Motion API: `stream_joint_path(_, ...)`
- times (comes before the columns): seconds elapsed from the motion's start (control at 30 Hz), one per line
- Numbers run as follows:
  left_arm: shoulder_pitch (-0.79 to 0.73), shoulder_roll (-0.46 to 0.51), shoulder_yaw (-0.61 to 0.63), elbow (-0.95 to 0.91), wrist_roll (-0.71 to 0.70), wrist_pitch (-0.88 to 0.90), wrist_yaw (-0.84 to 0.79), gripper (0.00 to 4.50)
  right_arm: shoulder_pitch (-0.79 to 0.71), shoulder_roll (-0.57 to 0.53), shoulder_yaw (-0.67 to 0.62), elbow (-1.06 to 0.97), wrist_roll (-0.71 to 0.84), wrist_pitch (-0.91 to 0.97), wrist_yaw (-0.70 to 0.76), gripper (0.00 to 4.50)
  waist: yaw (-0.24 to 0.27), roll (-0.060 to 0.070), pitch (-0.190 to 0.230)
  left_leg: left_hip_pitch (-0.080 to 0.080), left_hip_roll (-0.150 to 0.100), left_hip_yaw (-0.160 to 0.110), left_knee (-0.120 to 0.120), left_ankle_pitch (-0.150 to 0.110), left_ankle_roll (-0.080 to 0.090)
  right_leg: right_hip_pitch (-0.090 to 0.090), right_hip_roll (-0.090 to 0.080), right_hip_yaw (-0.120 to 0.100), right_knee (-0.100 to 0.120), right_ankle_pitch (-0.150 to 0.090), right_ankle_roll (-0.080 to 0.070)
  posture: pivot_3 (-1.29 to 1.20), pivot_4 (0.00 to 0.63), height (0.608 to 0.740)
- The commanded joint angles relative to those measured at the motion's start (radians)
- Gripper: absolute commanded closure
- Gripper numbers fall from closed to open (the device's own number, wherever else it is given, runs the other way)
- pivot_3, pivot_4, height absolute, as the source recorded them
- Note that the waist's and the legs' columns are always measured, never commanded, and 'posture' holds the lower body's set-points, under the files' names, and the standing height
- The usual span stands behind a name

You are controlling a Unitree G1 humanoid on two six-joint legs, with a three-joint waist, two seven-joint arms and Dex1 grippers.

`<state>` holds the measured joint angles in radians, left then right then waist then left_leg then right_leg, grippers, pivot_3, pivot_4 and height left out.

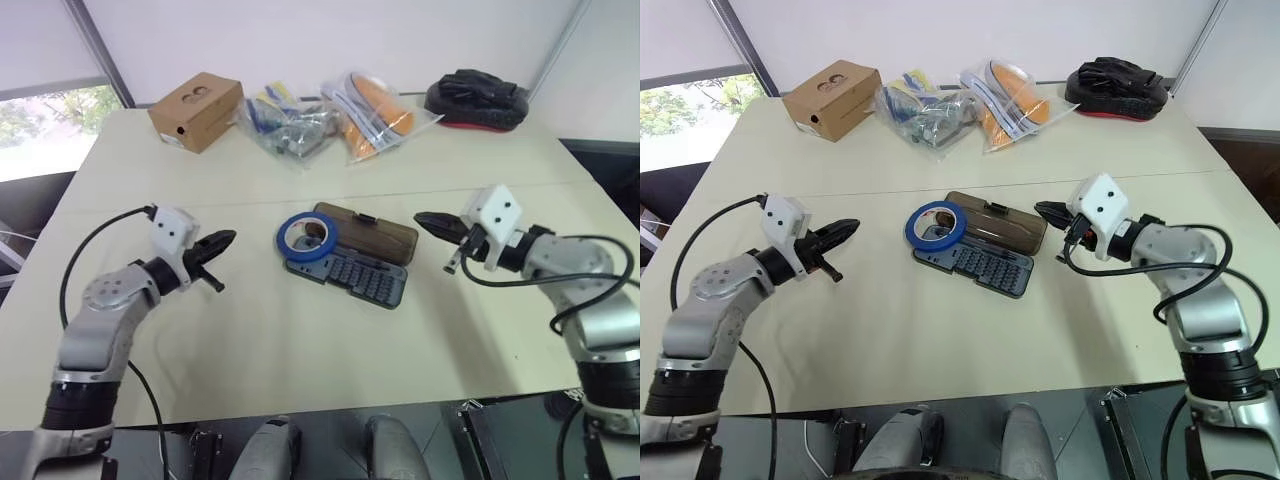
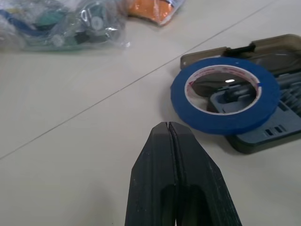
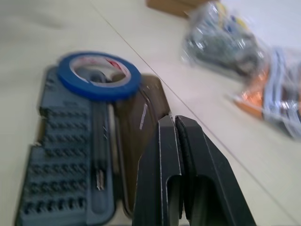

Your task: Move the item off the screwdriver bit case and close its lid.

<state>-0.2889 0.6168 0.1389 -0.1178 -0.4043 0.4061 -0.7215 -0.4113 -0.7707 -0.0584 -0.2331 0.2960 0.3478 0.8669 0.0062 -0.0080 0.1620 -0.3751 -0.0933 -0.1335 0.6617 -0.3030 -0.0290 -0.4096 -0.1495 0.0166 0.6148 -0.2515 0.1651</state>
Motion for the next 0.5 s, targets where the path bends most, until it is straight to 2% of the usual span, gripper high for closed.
stream_joint_path(0.03, -0.031, 0.014, 0.013, 0.004, -0.008, -0.002, -0.019, 4.50, -0.035, -0.009, -0.005, -0.021, 0.017, 0.008, 0.017, 4.44, 0.001, 0.000, 0.000, 0.000, 0.000, 0.000, 0.000, 0.000, 0.000, 0.000, 0.000, 0.000, 0.000, 0.000, 0.000, 0.00, 0.150, 0.740)
stream_joint_path(0.5, -0.076, 0.007, -0.008, 0.011, -0.012, 0.026, -0.044, 4.50, -0.080, -0.009, 0.011, 0.003, -0.001, -0.002, 0.037, 4.44, 0.003, 0.000, 0.000, -0.001, 0.000, 0.000, 0.000, 0.000, 0.000, -0.001, 0.000, 0.000, 0.000, 0.000, 0.000, 0.00, 0.150, 0.740)
